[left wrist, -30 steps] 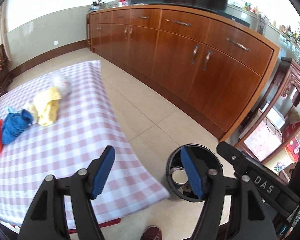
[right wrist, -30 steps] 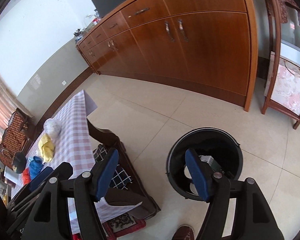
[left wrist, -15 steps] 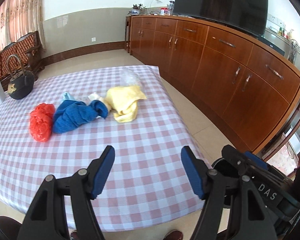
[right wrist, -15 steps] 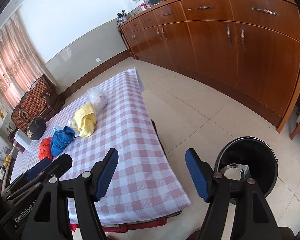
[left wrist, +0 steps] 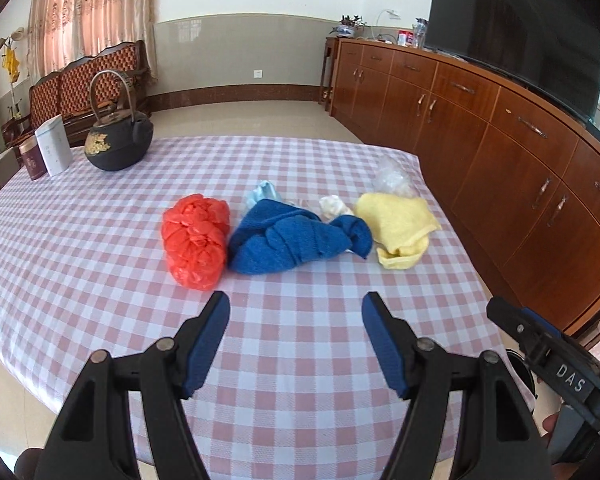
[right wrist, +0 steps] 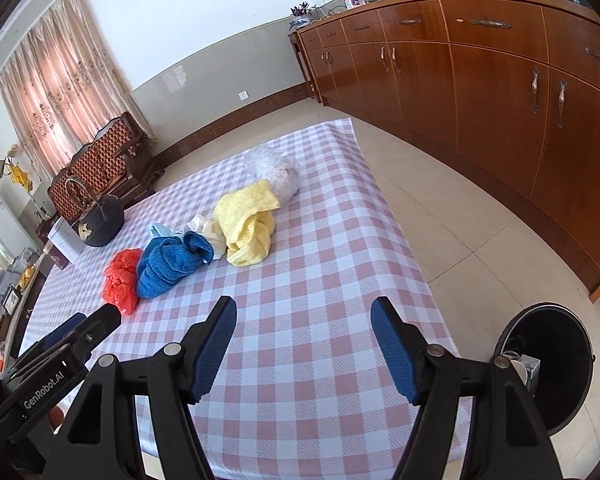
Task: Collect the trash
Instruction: 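Grasp the red plastic bag with the left tool while the right tool grasps the yellow cloth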
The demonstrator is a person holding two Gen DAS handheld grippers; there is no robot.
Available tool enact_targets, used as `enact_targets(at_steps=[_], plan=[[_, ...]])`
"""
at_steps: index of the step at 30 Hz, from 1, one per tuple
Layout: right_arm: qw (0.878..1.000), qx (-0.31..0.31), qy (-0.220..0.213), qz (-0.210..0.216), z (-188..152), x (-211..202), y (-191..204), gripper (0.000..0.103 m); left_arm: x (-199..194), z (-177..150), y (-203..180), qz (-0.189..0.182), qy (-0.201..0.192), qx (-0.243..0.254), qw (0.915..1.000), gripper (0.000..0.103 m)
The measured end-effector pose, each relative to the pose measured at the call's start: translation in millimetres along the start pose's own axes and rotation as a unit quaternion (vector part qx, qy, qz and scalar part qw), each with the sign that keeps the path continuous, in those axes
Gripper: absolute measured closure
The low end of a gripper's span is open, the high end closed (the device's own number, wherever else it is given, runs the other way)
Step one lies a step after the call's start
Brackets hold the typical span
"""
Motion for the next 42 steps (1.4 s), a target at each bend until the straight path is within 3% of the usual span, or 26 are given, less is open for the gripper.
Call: enact_targets(at_steps=[8,21,29,39,41,42], plan=[[0.999,-0.029,0.010,0.009,4.3,30.1,36.5,0.030,20.7,2.5,37.3,0.021,0.007,-0.017,0.9996,0.033],[0.999,-0.045,0.009,-0.006,30.1,75.7,52.6,0.028,52.5,12.8,82.3,0.031,0.011,-0.052,0.9981,0.033],[0.999,-0.038,0.007,-0.013,52.1,105.2,57.1,0.025,79.7,15.3,85.4,0.027,0.030,-0.049,0.9980,0.033],[0.999,-0.021,0.033,-0.006,49.9,141.0,52.6,0.025,103.2,4.5,90.7,0.020,0.052,-0.068,0.9962,0.033],[0.999,-0.020,0.035,0.000,49.8,144.4,52.8,0.027,104.7,2.0,89.2,0.019,0.053,-0.071,0.9959,0.034],[0.999,-0.023,0.035,0.004,48.9,144.6,54.5,0.033,106.0,1.7,88.6,0.018,0.055,-0.071,0.9958,0.037]])
Point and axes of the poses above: each gripper's, at about its wrist camera, not at the fingertips, and x roughly the way its jaws point, y to its left, z to its top, the point moved 10 cm from there along x, roughly the way its jaws point, and after that the axes turned 12 degrees about x, right-handed, at the moved point
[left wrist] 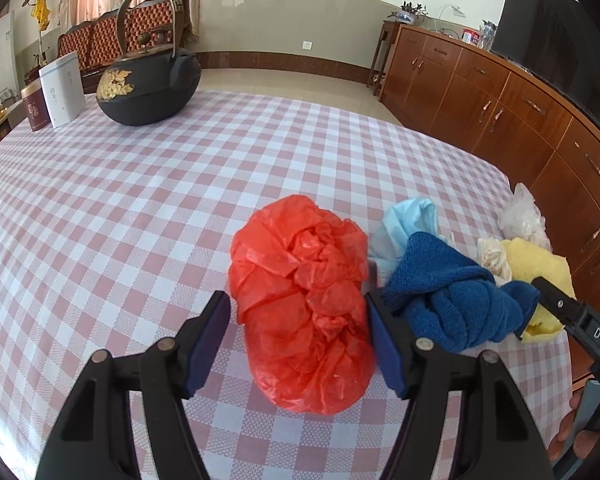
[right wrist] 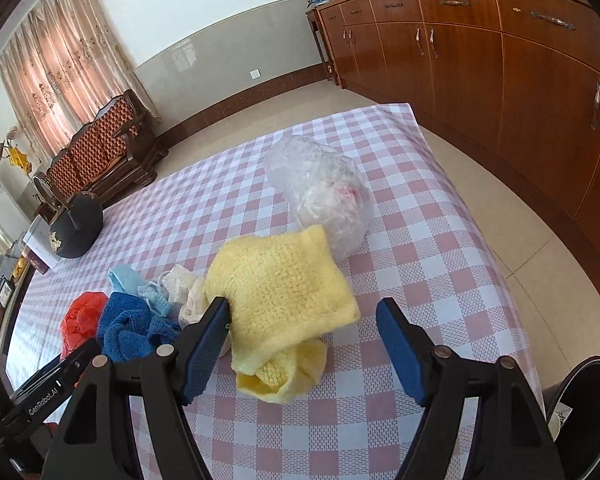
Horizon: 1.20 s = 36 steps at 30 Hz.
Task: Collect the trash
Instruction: 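Grasp the red plastic bag with the left tool while the right tool grasps the yellow cloth, then carry the red bag and yellow cloth over the black bin and open both tools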
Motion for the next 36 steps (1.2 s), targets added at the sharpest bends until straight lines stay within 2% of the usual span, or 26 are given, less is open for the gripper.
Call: enact_targets(at_steps=[1,3,9,23,31,36], plan=[[1.000,-0.004,0.001,0.006,-1.1,0.4,2.6,0.043,0.7,-0.6,-0.5,-0.001,0.001,0.000,1.0000,0.039],[1.000,-0.012,0.002,0.017,-2.9,0.3,7.9,0.057,2.6,-2.1,-1.2,-0.005,0.004,-0.002,1.0000,0.048],[0.999,-0.027,-0.003,0.025,-7.7,-6.3,13.0,0.068,-0.6,-2.0,-3.1,-0.016,-0.009,-0.009,0.9998,0.064],[0.997,-0.033,-0.041,0.052,-11.4,-51.9,10.8,0.070,-43.3,0.4,0.5,-0.028,-0.068,-0.010,0.9973,0.069],[0.996,-0.031,-0.060,0.051,-23.8,-90.0,-4.5,0.070,-72.7,-2.6,-19.5,-0.040,-0.095,0.016,0.9946,0.069],[0.997,-0.009,-0.064,0.044,-41.3,-112.3,-29.4,0.070,-82.8,-18.1,-45.0,-0.062,-0.092,0.040,0.9931,0.069]])
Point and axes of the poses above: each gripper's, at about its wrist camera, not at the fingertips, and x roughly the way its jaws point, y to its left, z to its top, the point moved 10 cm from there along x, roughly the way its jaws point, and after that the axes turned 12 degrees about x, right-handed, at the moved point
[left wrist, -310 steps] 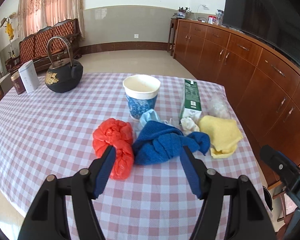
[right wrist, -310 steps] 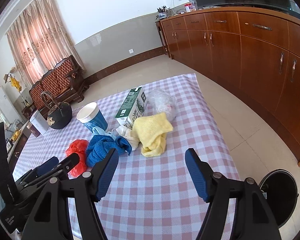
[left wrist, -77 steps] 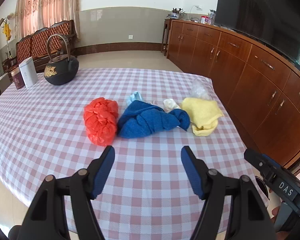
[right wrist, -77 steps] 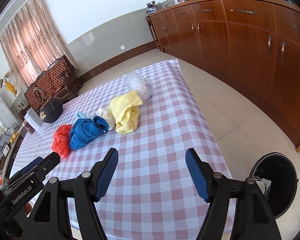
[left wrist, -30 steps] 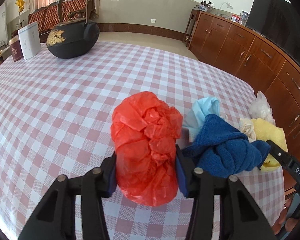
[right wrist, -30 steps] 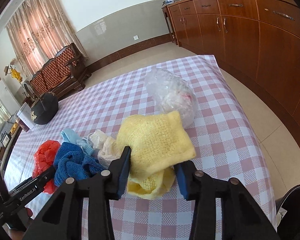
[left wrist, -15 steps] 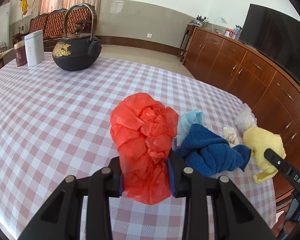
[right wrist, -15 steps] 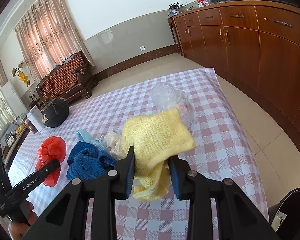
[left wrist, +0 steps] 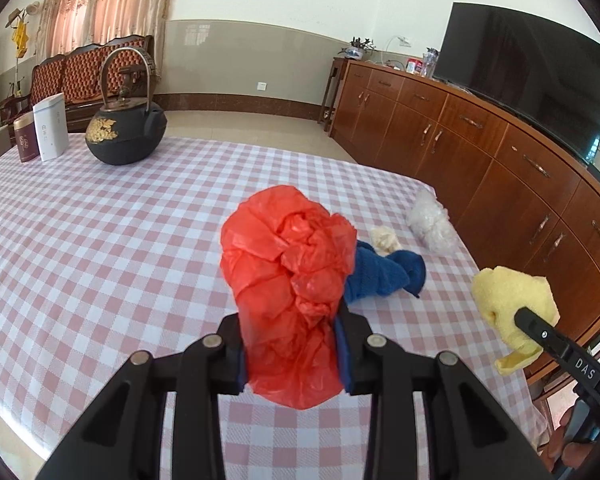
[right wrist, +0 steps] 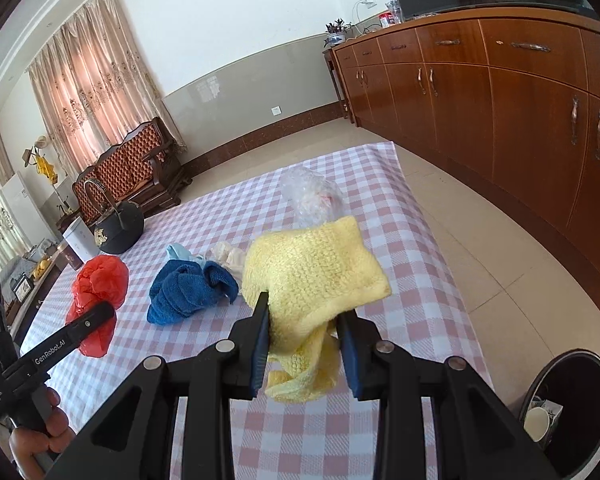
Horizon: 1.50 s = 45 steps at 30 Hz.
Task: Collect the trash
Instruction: 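Carry the red bag and yellow cloth over the black bin and open both tools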
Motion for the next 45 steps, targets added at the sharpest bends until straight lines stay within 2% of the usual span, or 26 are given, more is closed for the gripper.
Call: enact_targets(at_steps=[12,18,25,34,40,45], plan=[[0.999,0.029,-0.017,-0.022,-30.0,-56.8,-48.3,0.070,-22.3,-26.0,-80.5,-0.065,0.014,0.043,0.9969,0.069],[0.998,0.051,-0.026,-0.039,-35.6,-79.7,-81.3,0.070,-25.5,-30.5,-133.2,-0.103,0.022,0.068,0.9920,0.069],[0.992,0.095,-0.051,-0.068,-33.6,-111.7,-137.0,0.070,-28.9,-37.6,-198.0,-0.142,0.031,0.104,0.9840,0.069],[0.974,0.168,-0.075,-0.132,-37.5,-148.6,-230.8,0.070,-27.7,-53.8,-290.7,-0.204,0.059,0.152,0.9653,0.069],[0.956,0.219,-0.076,-0.181,-53.8,-169.8,-298.1,0.070,-20.8,-78.5,-353.4,-0.252,0.097,0.173,0.9472,0.069],[0.940,0.260,-0.070,-0.210,-70.1,-180.5,-344.6,0.070,-11.1,-103.7,-402.6,-0.274,0.127,0.194,0.9335,0.069]])
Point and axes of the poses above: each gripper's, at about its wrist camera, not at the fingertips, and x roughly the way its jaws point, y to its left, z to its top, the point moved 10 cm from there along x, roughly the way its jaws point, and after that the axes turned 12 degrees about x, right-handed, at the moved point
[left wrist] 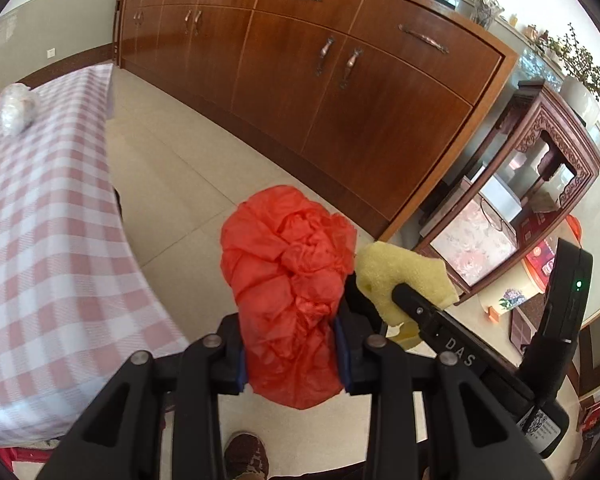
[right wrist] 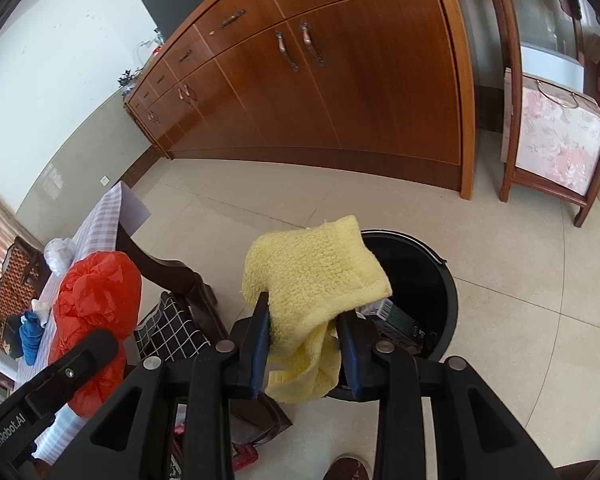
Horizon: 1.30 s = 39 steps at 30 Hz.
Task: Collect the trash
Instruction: 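Carry the red bag and yellow cloth over the black bin and open both tools, then move both open tools back toward the table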
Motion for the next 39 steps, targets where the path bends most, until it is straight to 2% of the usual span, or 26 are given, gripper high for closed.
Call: enact_targets(at_steps=[9,15,17,20,21,22,24,26,31,36,39], plan=[[0.997,0.064,0.028,-0.044,8.5,28.9,-57.5,0.070,62.6,-12.4,-32.8,-0.005,0.059,0.010,0.9982,0.068],[0.994,0.088,0.045,-0.055,15.4,50.5,-75.3,0.069,91.8,-17.7,-36.8,-0.001,0.085,0.018,0.9962,0.067],[0.993,0.089,0.049,-0.060,16.6,56.3,-77.4,0.066,95.5,-19.1,-34.4,0.001,0.090,0.018,0.9958,0.066],[0.993,0.082,0.047,-0.075,19.6,61.9,-79.0,0.061,101.9,-17.5,-34.5,-0.004,0.093,0.018,0.9955,0.060],[0.993,0.081,0.045,-0.075,20.7,62.5,-78.3,0.057,105.2,-16.9,-34.7,-0.004,0.096,0.018,0.9952,0.053],[0.993,0.080,0.042,-0.079,22.2,62.3,-78.7,0.053,106.5,-16.0,-35.0,-0.006,0.096,0.019,0.9951,0.050],[0.993,0.082,0.035,-0.083,25.4,61.2,-80.0,0.051,108.9,-13.6,-34.1,-0.005,0.095,0.021,0.9952,0.041],[0.992,0.083,0.025,-0.089,28.5,56.5,-81.6,0.051,109.6,-11.3,-34.6,-0.006,0.095,0.022,0.9952,0.038],[0.992,0.079,-0.012,-0.093,39.4,37.1,-79.0,0.051,97.7,-2.7,-31.9,0.008,0.075,0.037,0.9965,0.038],[0.993,0.078,-0.023,-0.089,39.8,26.4,-74.7,0.051,79.7,3.3,-23.7,0.031,0.058,0.047,0.9967,0.038],[0.993,0.074,-0.036,-0.089,40.0,16.8,-72.8,0.050,65.0,9.3,-21.9,0.030,0.045,0.044,0.9976,0.038]])
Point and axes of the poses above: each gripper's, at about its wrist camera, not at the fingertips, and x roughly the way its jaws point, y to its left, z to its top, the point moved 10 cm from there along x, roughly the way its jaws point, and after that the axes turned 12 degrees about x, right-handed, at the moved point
